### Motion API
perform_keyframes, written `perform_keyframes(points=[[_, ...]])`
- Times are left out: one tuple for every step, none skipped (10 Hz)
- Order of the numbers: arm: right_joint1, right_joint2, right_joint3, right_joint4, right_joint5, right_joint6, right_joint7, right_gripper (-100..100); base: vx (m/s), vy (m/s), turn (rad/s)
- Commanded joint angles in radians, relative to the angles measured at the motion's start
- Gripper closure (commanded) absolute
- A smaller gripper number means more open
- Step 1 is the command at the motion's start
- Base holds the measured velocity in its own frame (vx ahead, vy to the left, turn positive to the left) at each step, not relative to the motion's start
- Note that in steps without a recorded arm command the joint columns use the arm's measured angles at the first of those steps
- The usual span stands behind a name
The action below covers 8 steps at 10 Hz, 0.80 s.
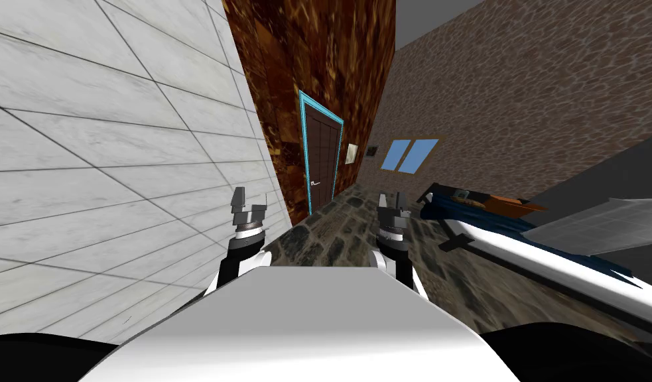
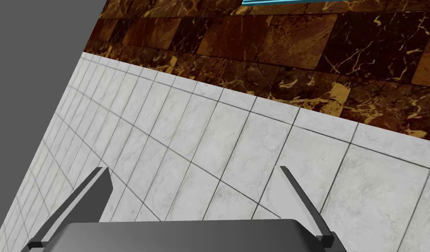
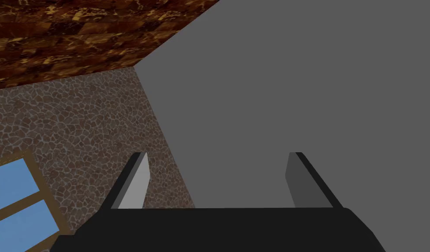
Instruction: Pull the door open
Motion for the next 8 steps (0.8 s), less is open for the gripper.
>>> perform_keyframes(points=[[-0.009,-0.012,0.006,0.036,-0.006,-0.008,-0.006,-100,0.059,0.011,0.147],[-0.014,-0.019,0.009,0.056,-0.010,-0.012,-0.009,-100,0.108,-0.007,0.159],[-0.019,-0.025,0.012,0.077,-0.013,-0.016,-0.012,-100,0.113,-0.020,0.083],[-0.026,-0.033,0.016,0.102,-0.017,-0.022,-0.016,-100,0.132,-0.004,0.084],[-0.033,-0.041,0.020,0.131,-0.023,-0.028,-0.021,-100,0.152,0.011,0.174],[-0.037,-0.046,0.023,0.146,-0.025,-0.031,-0.024,-100,0.129,0.002,0.113],[-0.045,-0.055,0.027,0.177,-0.030,-0.038,-0.029,-100,0.110,-0.009,0.136],[-0.049,-0.060,0.030,0.195,-0.034,-0.042,-0.032,-100,0.101,-0.012,0.126]])
